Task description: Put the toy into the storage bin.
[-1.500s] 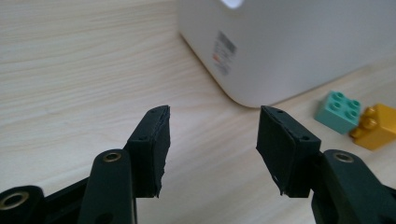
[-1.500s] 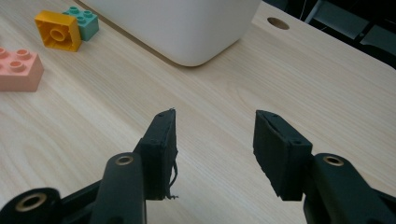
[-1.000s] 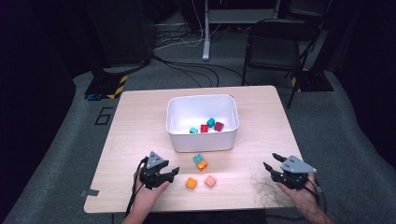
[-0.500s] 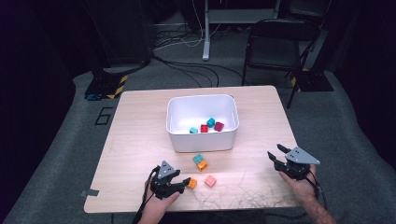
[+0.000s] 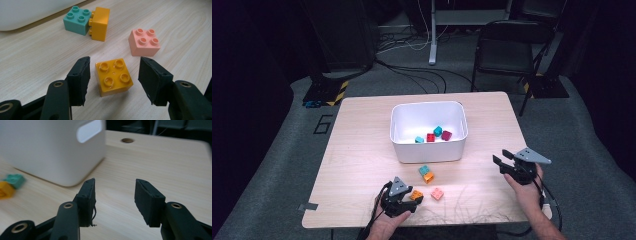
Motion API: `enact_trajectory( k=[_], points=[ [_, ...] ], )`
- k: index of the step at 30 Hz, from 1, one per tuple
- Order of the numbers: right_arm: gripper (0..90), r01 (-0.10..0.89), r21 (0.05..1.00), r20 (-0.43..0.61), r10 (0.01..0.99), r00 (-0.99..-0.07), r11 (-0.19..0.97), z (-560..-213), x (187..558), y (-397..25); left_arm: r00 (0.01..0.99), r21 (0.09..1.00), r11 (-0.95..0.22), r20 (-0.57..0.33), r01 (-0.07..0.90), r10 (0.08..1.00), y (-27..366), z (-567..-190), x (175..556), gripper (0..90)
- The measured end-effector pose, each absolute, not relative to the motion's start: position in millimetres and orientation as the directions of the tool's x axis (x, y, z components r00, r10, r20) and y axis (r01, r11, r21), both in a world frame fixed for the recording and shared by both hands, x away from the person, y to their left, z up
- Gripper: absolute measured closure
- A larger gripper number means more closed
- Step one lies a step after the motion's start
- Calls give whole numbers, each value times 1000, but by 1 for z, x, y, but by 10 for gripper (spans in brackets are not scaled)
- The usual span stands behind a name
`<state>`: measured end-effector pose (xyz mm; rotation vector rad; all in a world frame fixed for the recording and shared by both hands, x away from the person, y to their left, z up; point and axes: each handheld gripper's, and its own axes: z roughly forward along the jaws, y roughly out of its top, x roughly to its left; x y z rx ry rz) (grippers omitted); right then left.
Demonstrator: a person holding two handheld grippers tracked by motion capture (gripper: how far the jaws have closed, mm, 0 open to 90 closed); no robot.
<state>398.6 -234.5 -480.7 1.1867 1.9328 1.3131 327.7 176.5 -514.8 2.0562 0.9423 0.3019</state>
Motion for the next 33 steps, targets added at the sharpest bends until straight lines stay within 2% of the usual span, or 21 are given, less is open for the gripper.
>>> enact_trajectory(
  k=[2,4,7,10,15,21,23,27,28,30,33],
  points=[
    [532,333,914,-32,863,-505,229,-476,395,-223,688,772,-372,-115,516,716,177,-516,328,425],
    [530,303,917,-90,874,-478,260,-471,390,-226,689,765,-375,-122,523,714,177,-518,330,426],
    [513,330,925,-39,913,-405,186,-469,384,-241,691,752,-380,-137,539,710,176,-522,334,431],
    [512,326,924,-61,918,-392,201,-473,372,-243,689,752,-378,-136,539,712,175,-525,335,451],
    [513,357,909,-63,918,-392,215,-478,360,-246,685,745,-382,-136,547,716,175,-523,337,566],
    [520,365,888,-106,896,-432,281,-478,345,-235,694,742,-400,-121,538,710,175,-520,338,585],
    [520,347,877,-154,879,-452,333,-475,334,-225,695,739,-397,-133,544,706,175,-519,341,587],
    [506,352,882,-127,877,-464,314,-474,322,-213,692,734,-390,-148,556,707,175,-517,344,587],
    [506,351,892,-83,869,-488,283,-472,313,-200,698,743,-389,-144,545,701,177,-512,347,587],
    [499,318,909,-81,863,-498,268,-468,310,-192,697,751,-382,-143,539,703,179,-505,350,587],
    [496,317,903,-94,854,-512,290,-469,312,-185,695,766,-366,-144,529,704,184,-493,356,587]
  ],
)
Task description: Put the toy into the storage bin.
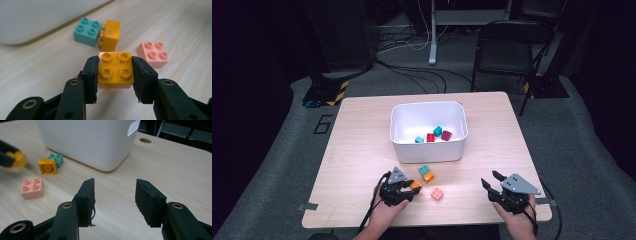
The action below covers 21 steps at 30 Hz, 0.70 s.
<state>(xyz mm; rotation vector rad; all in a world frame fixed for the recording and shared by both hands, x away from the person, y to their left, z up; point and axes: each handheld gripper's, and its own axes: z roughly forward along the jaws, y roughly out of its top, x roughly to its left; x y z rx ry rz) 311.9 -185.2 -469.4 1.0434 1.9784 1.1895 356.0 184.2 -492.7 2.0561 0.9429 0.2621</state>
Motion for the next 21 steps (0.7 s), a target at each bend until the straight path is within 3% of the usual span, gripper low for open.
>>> enact_trajectory(
  k=[11,21],
  points=[
    [487,399,896,8,889,-457,197,-479,333,-197,702,793,-348,-136,500,699,200,-443,376,587],
    [486,416,895,18,920,-392,160,-481,356,-201,727,809,-354,-127,470,674,201,-396,390,587]
  ],
)
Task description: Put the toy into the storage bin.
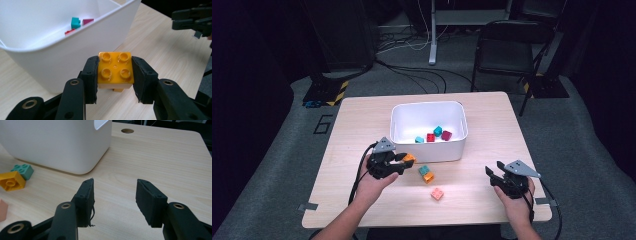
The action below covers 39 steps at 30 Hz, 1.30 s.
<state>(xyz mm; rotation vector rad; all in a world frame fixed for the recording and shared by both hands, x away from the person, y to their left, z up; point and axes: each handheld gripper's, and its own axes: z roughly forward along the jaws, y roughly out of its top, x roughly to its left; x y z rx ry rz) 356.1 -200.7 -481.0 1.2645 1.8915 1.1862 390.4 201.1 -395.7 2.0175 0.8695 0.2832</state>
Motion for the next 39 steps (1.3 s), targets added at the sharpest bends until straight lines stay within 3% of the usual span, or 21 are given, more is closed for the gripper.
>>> enact_trajectory(
  k=[19,39],
  points=[
    [474,450,885,76,920,-385,115,-484,365,-208,781,789,-385,-183,479,597,173,-354,440,587],
    [462,477,873,109,910,-400,105,-486,370,-209,738,776,-371,-173,510,652,165,-335,494,587]
  ],
)
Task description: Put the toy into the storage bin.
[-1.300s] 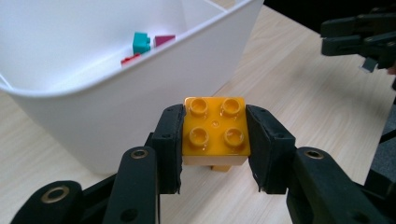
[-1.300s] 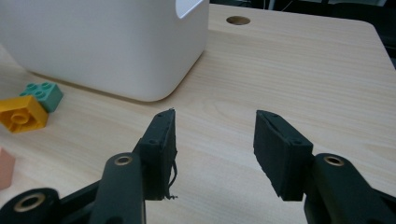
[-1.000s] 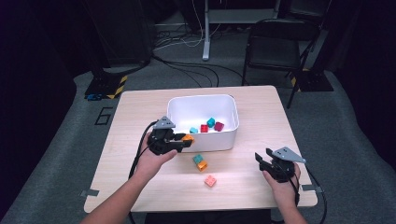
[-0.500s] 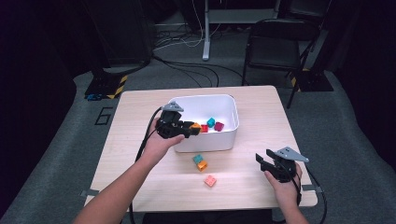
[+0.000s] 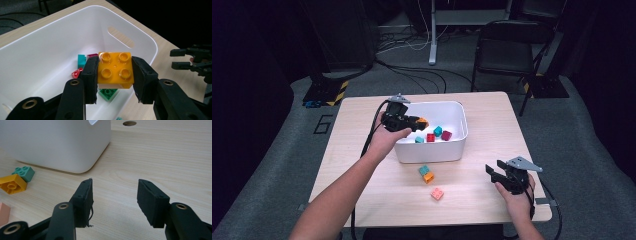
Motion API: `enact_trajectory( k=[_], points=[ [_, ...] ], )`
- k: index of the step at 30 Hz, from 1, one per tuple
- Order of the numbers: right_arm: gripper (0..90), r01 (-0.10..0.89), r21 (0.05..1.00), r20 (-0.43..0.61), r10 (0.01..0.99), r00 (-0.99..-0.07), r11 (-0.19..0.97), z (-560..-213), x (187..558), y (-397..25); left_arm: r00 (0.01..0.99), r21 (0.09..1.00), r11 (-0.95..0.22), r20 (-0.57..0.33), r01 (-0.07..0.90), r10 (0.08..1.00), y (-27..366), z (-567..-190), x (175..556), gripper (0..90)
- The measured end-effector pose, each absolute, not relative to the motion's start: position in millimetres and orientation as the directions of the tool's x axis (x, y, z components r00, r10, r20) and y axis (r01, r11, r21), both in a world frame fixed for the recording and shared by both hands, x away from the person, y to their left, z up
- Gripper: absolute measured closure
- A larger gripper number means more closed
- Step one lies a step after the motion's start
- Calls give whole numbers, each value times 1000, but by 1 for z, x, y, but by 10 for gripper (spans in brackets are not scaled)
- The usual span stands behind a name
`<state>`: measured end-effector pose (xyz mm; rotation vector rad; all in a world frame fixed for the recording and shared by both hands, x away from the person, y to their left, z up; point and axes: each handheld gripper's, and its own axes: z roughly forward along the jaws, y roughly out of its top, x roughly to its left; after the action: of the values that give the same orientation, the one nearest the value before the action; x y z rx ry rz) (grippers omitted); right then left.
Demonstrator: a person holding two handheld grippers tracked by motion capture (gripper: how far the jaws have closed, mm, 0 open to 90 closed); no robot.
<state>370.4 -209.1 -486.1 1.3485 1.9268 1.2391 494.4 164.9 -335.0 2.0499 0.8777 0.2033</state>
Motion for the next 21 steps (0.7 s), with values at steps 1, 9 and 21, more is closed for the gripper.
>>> enact_trajectory(
  k=[1,9,21],
  points=[
    [461,478,871,107,908,-404,110,-486,371,-209,739,777,-374,-168,507,653,164,-334,496,587],
    [462,471,876,116,900,-420,106,-486,373,-209,724,771,-381,-146,511,675,155,-332,517,587],
    [462,472,878,139,901,-412,80,-486,376,-213,726,742,-416,-137,525,674,134,-348,545,587]
  ],
)
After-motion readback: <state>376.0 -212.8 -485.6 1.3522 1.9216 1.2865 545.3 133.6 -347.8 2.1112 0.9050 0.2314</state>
